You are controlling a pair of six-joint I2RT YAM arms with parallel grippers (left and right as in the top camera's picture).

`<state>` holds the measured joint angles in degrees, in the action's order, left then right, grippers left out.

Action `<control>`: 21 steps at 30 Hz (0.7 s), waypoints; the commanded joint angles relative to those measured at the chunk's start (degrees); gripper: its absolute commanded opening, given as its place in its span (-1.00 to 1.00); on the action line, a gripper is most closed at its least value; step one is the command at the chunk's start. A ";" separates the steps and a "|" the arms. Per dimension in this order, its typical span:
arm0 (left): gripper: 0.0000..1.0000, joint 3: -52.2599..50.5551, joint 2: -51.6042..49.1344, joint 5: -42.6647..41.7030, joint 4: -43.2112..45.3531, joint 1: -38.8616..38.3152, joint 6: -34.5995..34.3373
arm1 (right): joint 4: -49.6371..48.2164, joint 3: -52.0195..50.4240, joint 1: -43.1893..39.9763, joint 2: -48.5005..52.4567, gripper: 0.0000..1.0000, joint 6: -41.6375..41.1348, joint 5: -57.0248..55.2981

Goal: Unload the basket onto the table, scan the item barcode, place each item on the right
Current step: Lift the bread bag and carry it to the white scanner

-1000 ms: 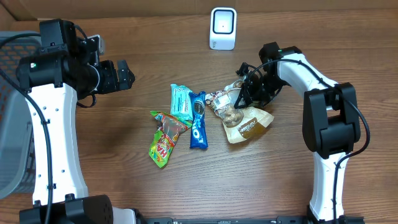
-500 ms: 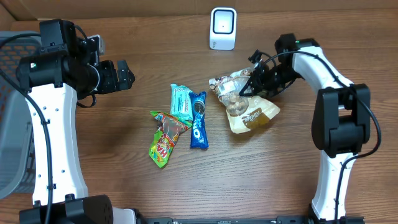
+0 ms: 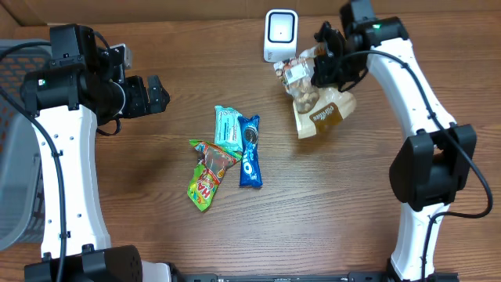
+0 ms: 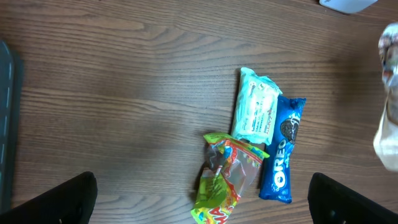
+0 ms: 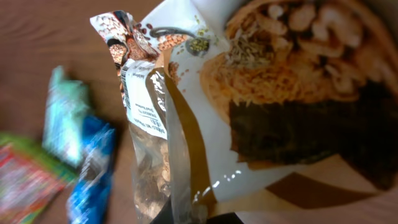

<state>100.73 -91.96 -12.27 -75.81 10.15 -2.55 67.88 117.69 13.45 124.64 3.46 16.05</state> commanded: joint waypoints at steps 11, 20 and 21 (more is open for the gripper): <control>0.99 -0.50 0.22 -0.85 0.00 -0.11 1.29 | -13.16 2.01 10.54 -2.21 -0.92 -3.43 -42.93; 1.00 -0.50 0.22 -0.85 0.00 -0.11 1.29 | -21.33 1.99 11.19 -2.03 -0.93 0.22 -50.14; 1.00 -0.50 0.22 -0.85 0.00 -0.11 1.29 | -22.69 1.99 11.19 -1.90 -0.93 1.53 -50.25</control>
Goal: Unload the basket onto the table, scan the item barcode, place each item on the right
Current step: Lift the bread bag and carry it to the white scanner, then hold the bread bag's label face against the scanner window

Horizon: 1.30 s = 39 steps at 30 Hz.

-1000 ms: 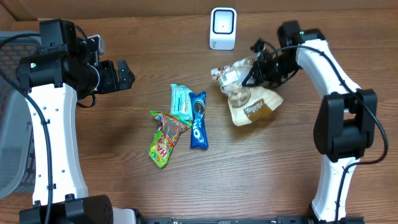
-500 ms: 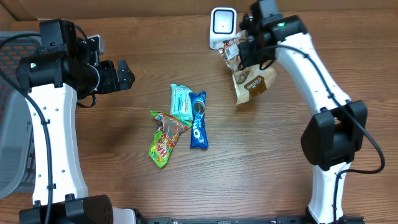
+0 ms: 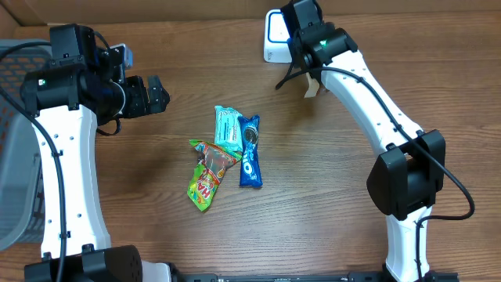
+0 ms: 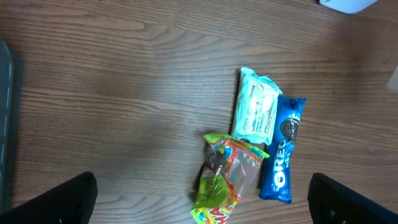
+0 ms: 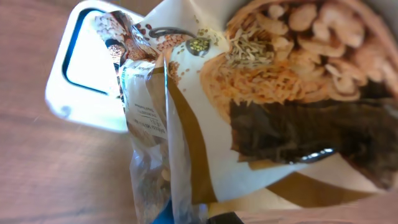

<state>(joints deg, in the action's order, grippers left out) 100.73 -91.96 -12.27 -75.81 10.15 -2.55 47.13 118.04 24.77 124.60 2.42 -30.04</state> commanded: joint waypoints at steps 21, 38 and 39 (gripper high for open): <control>0.99 -0.50 0.22 -0.85 0.00 -0.11 1.29 | -29.27 1.55 0.33 10.86 -0.92 27.50 -15.89; 0.99 -0.50 0.22 -0.85 0.00 -0.09 1.29 | -31.93 1.55 2.78 14.84 -0.93 29.59 -16.44; 1.00 -0.50 0.22 -0.85 0.00 -0.11 1.29 | -32.09 1.55 3.06 15.02 -0.92 29.59 -16.46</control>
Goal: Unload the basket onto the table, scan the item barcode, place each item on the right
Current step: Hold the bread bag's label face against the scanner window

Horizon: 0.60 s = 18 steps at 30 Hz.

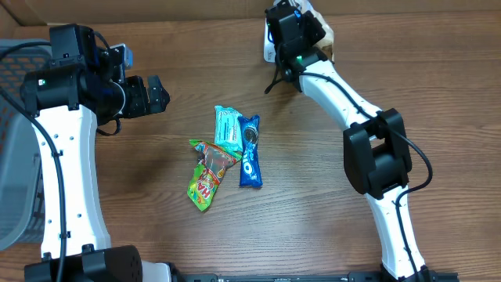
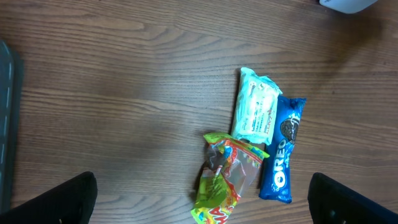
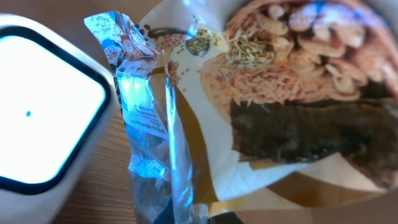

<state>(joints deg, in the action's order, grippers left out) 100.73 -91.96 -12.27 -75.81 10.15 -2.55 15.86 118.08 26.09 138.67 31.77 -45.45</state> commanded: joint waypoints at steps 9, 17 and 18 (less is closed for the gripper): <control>0.99 -0.50 0.22 -0.85 0.00 -0.09 1.29 | -1.73 1.51 2.40 2.60 -0.92 0.24 -3.87; 0.99 -0.50 0.22 -0.85 0.00 -0.09 1.29 | -7.28 1.51 2.40 2.60 -0.93 4.55 -6.67; 0.99 -0.50 0.22 -0.85 0.00 -0.11 1.29 | -8.04 1.51 2.40 2.60 -0.93 5.53 -6.99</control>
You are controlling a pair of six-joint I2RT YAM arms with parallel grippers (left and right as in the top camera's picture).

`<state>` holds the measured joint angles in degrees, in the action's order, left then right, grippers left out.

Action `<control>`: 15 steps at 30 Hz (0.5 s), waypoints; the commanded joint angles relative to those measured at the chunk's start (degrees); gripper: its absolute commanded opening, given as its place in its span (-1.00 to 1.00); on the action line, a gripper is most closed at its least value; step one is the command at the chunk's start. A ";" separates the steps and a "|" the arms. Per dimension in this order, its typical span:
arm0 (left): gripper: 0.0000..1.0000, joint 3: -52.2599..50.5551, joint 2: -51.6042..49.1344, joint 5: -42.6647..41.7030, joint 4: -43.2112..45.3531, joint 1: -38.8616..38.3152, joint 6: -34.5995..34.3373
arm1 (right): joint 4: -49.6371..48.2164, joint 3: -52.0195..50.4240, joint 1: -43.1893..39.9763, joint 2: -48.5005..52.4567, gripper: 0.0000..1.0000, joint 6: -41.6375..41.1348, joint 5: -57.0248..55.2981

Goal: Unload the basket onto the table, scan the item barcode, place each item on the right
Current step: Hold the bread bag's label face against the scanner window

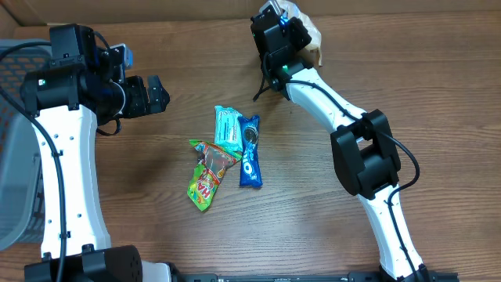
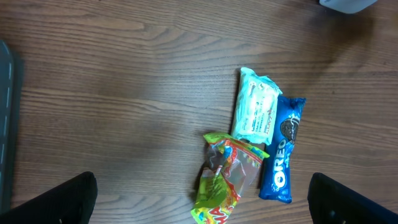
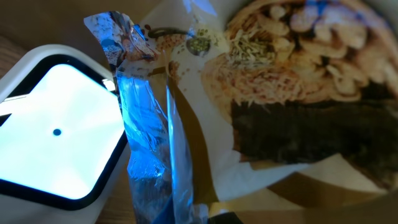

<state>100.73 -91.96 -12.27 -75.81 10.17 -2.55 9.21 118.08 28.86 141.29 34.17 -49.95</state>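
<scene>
A tan and white snack bag (image 3: 273, 93) with a food picture and a clear side strip fills the right wrist view. My right gripper (image 3: 205, 214) is shut on its lower edge. The bag is held close to the white scanner (image 3: 56, 143), whose lit window glows blue onto the clear strip. Overhead, the right gripper (image 1: 278, 31) is at the table's far edge and covers the scanner, with the bag (image 1: 311, 39) showing beside it. My left gripper (image 1: 156, 95) hangs open, high over the left of the table, with nothing between its fingers (image 2: 62, 199).
Three packs lie mid-table: a mint green pack (image 1: 228, 128), a blue Oreo pack (image 1: 249, 150) and a green and red candy bag (image 1: 207, 172). A grey basket (image 1: 16, 157) stands at the left edge.
My right gripper has moved a little left with the bag. More of the scanner's lit window now shows beside the bag. The left arm and the three packs are unchanged.
My right gripper first held the snack bag over the table to the right of the scanner. Then it was nearer the scanner, then at its window, and now it covers it in the overhead view. The left gripper stayed open and still.
</scene>
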 commanded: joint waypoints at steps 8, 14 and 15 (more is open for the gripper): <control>0.99 -0.50 0.22 -0.85 0.00 -0.11 1.29 | -2.93 1.51 -0.66 0.00 -0.93 5.20 -2.95; 1.00 -0.50 0.22 -0.85 0.00 -0.11 1.29 | -3.04 1.51 -2.14 0.22 -0.92 7.82 -1.38; 0.99 -0.50 0.22 -0.85 0.00 -0.11 1.27 | -3.39 1.51 -2.27 0.31 -0.93 9.11 -1.31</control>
<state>100.73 -91.96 -12.27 -75.79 10.17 -2.55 6.85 118.08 27.83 141.29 40.36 -51.24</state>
